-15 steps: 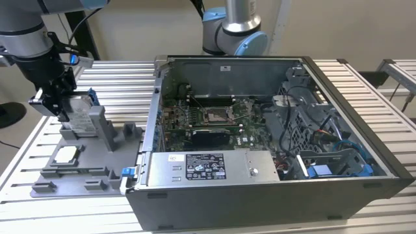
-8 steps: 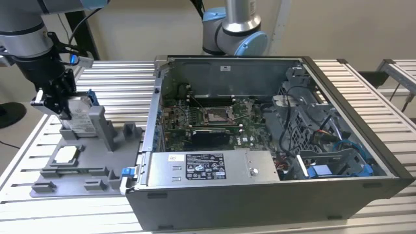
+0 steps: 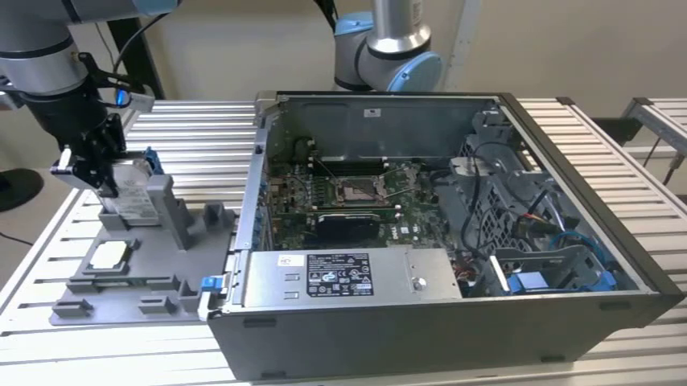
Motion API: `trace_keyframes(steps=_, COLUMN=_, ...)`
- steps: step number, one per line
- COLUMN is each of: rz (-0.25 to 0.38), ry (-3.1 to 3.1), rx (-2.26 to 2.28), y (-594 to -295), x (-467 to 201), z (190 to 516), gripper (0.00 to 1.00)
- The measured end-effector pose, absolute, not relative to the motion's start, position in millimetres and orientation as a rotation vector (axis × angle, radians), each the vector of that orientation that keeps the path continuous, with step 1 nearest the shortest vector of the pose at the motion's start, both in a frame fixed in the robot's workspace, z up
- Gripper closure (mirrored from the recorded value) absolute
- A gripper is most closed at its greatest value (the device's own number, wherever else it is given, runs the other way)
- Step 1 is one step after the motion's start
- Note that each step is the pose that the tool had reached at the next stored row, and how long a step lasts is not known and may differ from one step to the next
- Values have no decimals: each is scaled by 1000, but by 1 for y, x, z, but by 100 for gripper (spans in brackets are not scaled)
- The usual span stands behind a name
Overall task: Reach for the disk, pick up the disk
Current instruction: 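Pick up the disk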
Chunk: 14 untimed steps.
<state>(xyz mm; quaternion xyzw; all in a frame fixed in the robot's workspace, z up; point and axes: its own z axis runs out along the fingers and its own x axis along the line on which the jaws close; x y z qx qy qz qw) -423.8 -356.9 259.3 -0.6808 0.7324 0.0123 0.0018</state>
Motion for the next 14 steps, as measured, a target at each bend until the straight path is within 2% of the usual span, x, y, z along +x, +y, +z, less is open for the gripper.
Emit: trace_keyframes(steps=14, rz=38, ry=2298, rx=-2136, y=-357, x=-424, z=274, gripper=100)
